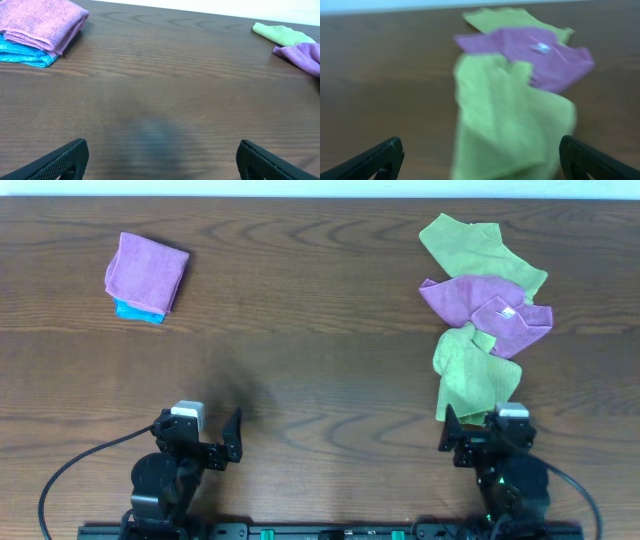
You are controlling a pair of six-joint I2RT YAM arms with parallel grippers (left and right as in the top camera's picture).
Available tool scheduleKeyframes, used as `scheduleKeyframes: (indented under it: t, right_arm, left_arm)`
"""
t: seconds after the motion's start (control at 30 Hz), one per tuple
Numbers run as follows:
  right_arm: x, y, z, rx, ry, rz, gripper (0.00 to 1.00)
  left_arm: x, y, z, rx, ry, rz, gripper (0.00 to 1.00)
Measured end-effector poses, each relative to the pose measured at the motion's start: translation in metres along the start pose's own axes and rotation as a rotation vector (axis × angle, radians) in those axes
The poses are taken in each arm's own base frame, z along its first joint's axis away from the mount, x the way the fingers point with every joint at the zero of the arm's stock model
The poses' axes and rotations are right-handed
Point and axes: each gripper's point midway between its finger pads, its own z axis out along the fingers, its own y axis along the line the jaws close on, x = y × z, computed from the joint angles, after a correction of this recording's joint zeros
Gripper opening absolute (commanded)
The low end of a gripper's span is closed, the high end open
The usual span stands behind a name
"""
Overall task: Fold the cloth
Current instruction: 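Move the right gripper toward the lower green cloth in the pile, then grasp the lower green cloth's edge with the right gripper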
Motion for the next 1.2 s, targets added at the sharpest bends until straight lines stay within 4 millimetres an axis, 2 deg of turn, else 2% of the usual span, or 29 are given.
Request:
scheduleKeyframes:
  t: [0.17,0.37,0.47,0.63,0.73,0.8,1.03,1.2]
  right_arm:
    - [-0.008,0.021,-0.001,-0.121,-0.018,0.218,0.99]
    - [-0.046,0.032,-0.007,-0.21,-0.147,0.381,0.99]
    - [-0.052,0.033,-0.004,-0.219,-0.158,0.414,0.99]
    - [-0.032,0.037,0.022,-0.199,-0.022,0.434,0.99]
    - [-0.007,0.039,0.041,-0.162,0.13,0.436,0.99]
    - [0.003,0.041,0.052,-0.136,0.236,0.429,0.99]
    - [-0.006,0.048,0.079,-0.066,0.535,0.337,0.99]
    - [0.004,0.034,0.083,0.061,0.736,0.255,0.99]
  left_arm:
    - [0.0,0.0,0.0,0.0,0.0,0.0,0.95]
    - [0.0,0.0,0.0,0.0,0.0,0.0,0.95]
    - [0.0,0.0,0.0,0.0,0.0,0.0,0.95]
    - [0.0,0.0,0.0,0.0,-0.001,0.0,0.95]
    - [0.0,0.0,0.0,0.0,-0.002,0.0,0.95]
    - [0.0,0.0,0.0,0.0,-0.002,0.0,0.95]
    - [-0.001,0.0,0.0,0.0,-0.003,0.0,0.95]
    - [-0.001,0.0,0.0,0.0,-0.003,0.0,0.96]
